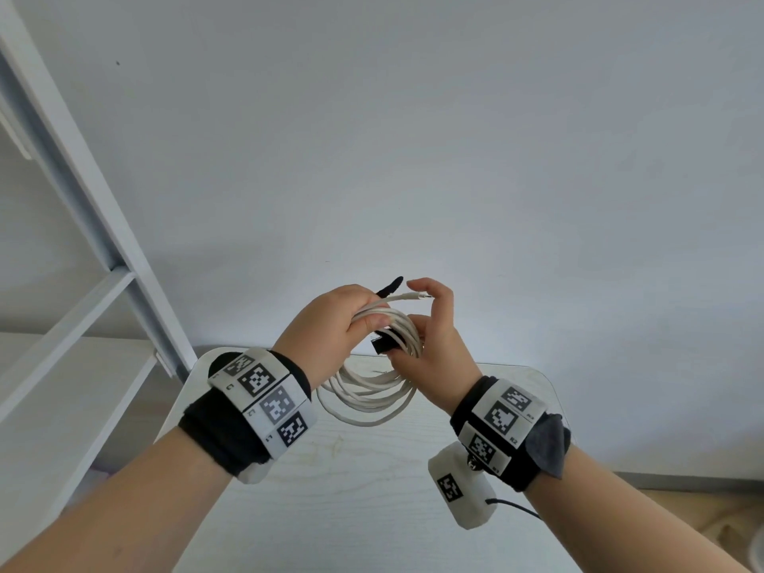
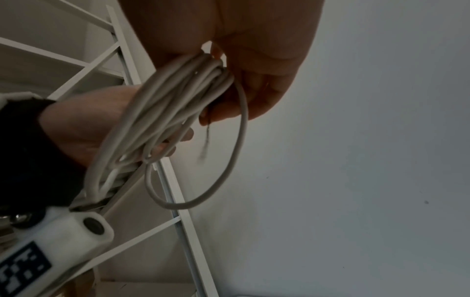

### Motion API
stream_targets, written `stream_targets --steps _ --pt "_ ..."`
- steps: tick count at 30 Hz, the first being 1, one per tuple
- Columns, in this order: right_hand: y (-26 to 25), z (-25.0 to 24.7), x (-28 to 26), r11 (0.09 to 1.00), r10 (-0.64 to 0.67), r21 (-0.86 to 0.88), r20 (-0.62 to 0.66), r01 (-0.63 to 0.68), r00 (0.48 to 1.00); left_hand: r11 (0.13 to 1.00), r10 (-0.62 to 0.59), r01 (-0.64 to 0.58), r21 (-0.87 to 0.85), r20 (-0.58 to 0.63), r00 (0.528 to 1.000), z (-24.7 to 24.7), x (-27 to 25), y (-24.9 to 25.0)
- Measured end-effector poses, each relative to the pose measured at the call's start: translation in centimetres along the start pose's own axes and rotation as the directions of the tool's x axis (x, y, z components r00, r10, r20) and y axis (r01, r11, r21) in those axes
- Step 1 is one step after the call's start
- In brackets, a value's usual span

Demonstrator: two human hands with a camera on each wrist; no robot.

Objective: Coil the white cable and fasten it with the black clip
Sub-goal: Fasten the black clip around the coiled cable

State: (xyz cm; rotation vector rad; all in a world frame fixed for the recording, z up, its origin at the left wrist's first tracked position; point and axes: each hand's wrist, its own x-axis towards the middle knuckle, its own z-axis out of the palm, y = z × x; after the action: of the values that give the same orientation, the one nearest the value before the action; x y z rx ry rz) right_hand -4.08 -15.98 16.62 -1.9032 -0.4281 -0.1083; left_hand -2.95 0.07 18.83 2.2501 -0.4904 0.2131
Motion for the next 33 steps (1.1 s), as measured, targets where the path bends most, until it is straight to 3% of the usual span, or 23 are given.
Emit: stream_targets --steps 5,9,13,18,27,33 --pt "0.3 0.2 -0.2 0.994 -0.104 0.009 -0.052 0.105 0.993 1.000 -0.013 0.013 0.005 -0.009 1.000 0.2 0.2 0.0" --pt "0.3 0.3 -0.4 0.993 -0.074 0.088 -0.116 0.084 0.990 0.998 -0.049 0.049 -0.029 -0.007 0.999 0.2 0.4 0.1" --pt "0.2 0.1 -0.1 0.990 -0.110 0.079 -0.059 0.115 0.992 0.994 -0.081 0.081 -0.077 -0.005 0.997 0.4 0.4 0.3" --pt "0.1 -0.5 0.2 0.998 -0.058 0.001 0.090 0.058 0.994 0.994 -0.102 0.102 -0.048 0.002 0.995 0.6 0.3 -0.1" --pt "0.7 0.1 0.2 0.998 -0.047 -0.038 0.015 0.048 0.999 0.996 -0.081 0.080 0.041 0.008 0.997 0.4 0.5 -0.2" --pt "1.3 1.1 -0.2 0.938 -0.171 -0.323 -0.111 0.127 0.979 0.999 -0.024 0.024 0.035 -0.005 1.000 0.0 0.8 0.2"
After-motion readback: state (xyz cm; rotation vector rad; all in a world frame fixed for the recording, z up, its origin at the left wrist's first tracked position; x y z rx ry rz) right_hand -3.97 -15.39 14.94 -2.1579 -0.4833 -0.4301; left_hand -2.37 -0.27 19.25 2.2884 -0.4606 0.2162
